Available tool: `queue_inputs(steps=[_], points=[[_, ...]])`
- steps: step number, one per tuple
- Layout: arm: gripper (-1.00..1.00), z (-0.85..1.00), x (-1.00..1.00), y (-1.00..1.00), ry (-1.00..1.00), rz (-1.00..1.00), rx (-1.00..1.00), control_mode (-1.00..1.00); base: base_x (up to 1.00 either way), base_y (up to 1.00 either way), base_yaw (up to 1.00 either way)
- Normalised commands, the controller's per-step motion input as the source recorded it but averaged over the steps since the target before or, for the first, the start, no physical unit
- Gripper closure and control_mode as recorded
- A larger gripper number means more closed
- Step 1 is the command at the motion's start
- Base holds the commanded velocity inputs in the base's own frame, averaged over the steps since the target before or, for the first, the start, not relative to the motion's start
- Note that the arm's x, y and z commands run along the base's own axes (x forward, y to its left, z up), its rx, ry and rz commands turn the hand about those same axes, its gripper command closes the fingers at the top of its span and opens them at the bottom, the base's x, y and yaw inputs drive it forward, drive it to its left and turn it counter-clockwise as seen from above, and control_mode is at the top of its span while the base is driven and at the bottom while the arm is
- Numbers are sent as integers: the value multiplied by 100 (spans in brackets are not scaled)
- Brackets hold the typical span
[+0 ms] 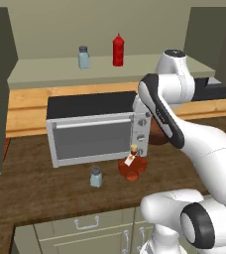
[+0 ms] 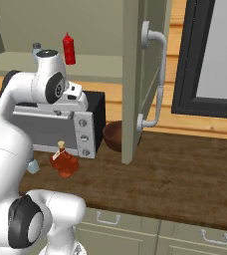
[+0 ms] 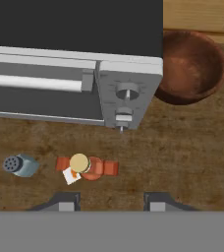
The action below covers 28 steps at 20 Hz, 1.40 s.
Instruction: Put the shaker and condiment bottle from the counter next to their counterparts in the cabinet.
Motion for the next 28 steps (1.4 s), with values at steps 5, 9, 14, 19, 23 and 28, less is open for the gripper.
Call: queue_inputs(steps=[5,9,14,19,23,28], points=[[-100,-6,-5,7,-4,0,-3,-100,0,0,0],[-100,-31,-75,6,-24,0,-7,-100,0,0,0],[-100,-38,-72,6,-15,0,3,-100,0,0,0],[-100,-14,-20,1,0,0,15,-100,0,0,0],[-100,-31,-13,4,0,0,13,-100,0,0,0],[-100,-64,-11,16,2,0,3,-100,0,0,0]])
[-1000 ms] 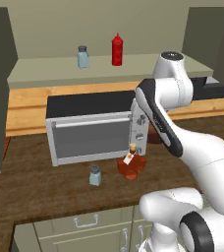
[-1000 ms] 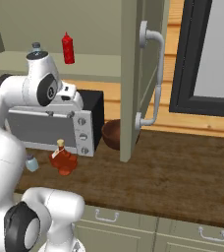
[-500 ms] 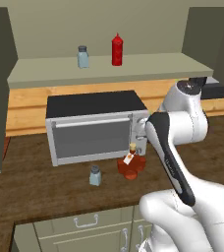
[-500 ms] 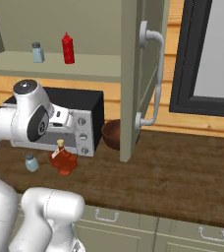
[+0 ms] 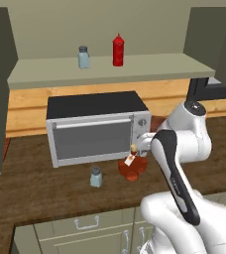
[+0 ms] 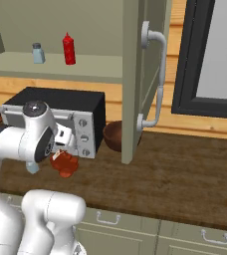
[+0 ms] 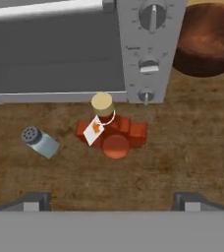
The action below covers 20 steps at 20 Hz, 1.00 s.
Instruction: Put the shaker and condiment bottle from the counter next to their counterparts in the cabinet.
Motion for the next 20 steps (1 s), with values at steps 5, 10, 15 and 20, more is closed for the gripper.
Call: queue_inputs(steps=[5,10,15,20], points=[[-100,-37,-2,8,1,0,6,-100,0,0,0],[-100,-9,23,0,6,0,1,-100,0,0,0],[-100,-1,65,7,21,0,0,-100,0,0,0],[-100,-18,4,7,3,0,0,-100,0,0,0]])
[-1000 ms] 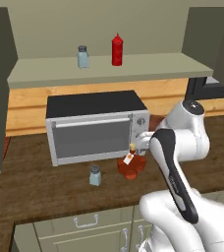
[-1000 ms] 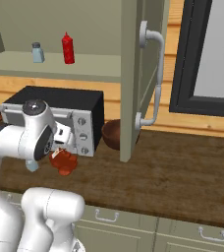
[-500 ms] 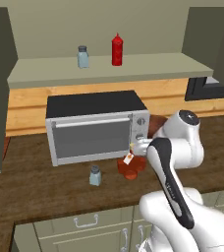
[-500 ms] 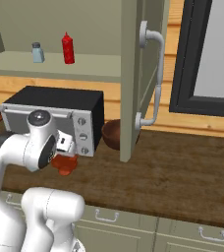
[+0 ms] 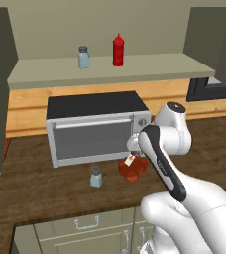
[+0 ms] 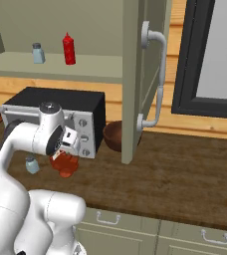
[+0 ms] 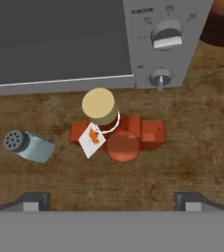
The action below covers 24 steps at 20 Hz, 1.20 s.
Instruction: Put the shaker and condiment bottle from the counter next to their counterparts in the cabinet.
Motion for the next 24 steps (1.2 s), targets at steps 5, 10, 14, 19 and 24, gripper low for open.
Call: queue_inputs(steps=[5,10,14,19,24], points=[[-100,-24,8,0,0,0,0,-100,0,0,0],[-100,-21,3,1,0,0,0,-100,0,0,0],[-100,-13,6,1,0,0,0,-100,0,0,0],[-100,-15,25,10,0,0,-4,-100,0,0,0],[-100,-16,13,23,6,0,-3,-100,0,0,0]])
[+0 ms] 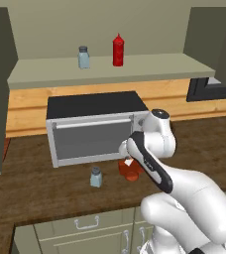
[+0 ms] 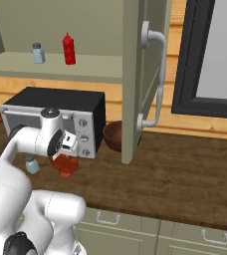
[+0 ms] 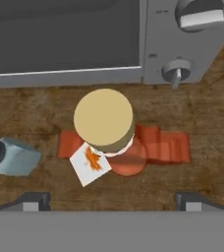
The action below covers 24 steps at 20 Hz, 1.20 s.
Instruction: Put the shaker and condiment bottle from the counter next to their counterparts in the cabinet.
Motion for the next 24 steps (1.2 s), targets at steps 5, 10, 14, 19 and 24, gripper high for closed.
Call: queue_inputs(steps=[5,10,14,19,24], points=[[-100,0,16,0,3,0,0,-100,0,0,0],[-100,0,40,0,6,0,0,-100,0,0,0],[-100,-1,7,0,0,0,0,-100,0,0,0],[-100,0,0,0,0,0,0,-100,0,0,0],[-100,-3,0,0,0,0,0,-100,0,0,0]])
